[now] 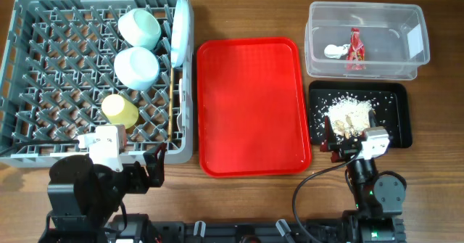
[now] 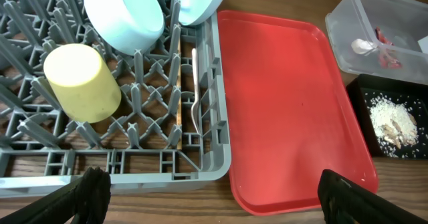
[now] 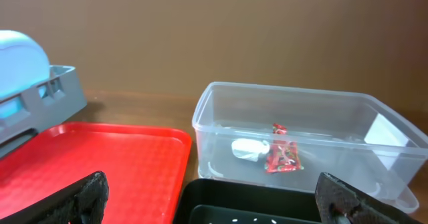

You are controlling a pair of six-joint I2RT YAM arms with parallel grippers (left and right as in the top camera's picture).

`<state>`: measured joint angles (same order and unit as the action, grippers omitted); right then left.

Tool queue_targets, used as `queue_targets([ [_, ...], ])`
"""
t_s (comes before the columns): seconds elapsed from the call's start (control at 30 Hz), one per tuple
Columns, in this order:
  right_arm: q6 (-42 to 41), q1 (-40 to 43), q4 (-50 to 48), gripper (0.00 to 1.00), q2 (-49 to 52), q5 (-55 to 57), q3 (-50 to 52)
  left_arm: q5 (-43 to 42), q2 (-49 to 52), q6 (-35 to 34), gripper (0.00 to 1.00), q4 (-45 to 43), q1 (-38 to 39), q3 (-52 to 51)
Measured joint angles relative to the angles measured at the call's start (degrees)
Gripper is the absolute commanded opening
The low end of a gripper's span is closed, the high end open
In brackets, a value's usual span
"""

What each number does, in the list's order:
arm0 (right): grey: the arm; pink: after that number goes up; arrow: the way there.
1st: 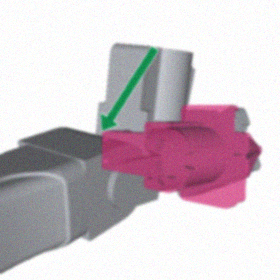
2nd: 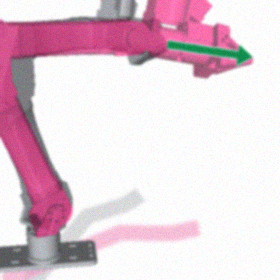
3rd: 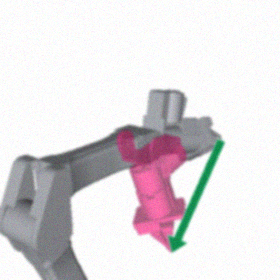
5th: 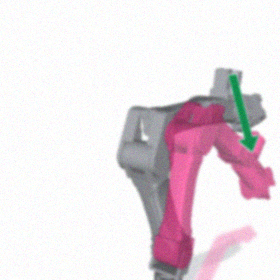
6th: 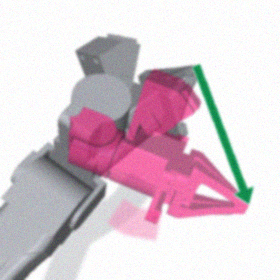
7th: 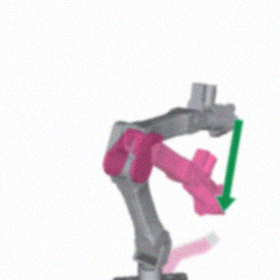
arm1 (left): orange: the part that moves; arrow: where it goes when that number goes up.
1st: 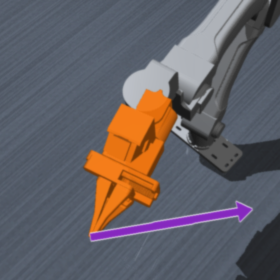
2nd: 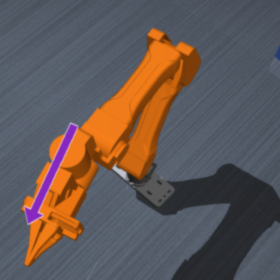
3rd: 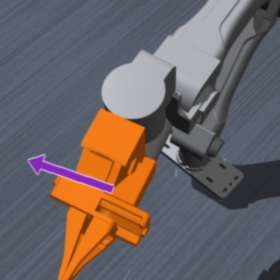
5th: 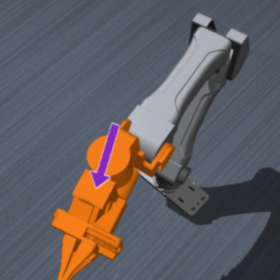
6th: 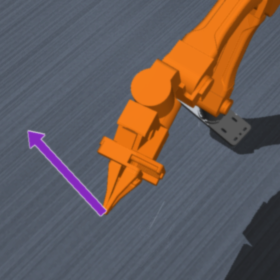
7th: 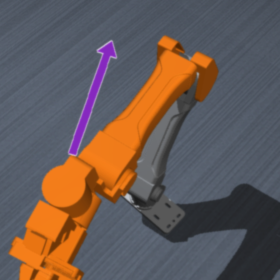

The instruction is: Sort waste into correct bins and load items into the dishwasher rack

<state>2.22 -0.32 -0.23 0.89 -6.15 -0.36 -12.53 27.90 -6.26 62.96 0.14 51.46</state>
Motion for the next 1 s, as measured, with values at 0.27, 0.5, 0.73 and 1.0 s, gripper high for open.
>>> queue_targets([
  [0.27,0.7,0.0,0.0,1.0,0.0,-1.4,0.0,0.0,0.0,0.0,1.0,0.0,0.0,0.0],
  [0.5,0.7,0.0,0.0,1.0,0.0,-1.4,0.0,0.0,0.0,0.0,1.0,0.0,0.0,0.0],
  [0.73,0.7,0.0,0.0,1.0,0.0,-1.4,0.0,0.1,0.0,0.3,1.0,-0.1,-0.2,0.0],
  [1.0,0.7,0.0,-0.1,1.0,0.0,-1.4,0.0,-1.2,-14.8,0.4,1.0,-25.0,-3.3,-21.8],
])
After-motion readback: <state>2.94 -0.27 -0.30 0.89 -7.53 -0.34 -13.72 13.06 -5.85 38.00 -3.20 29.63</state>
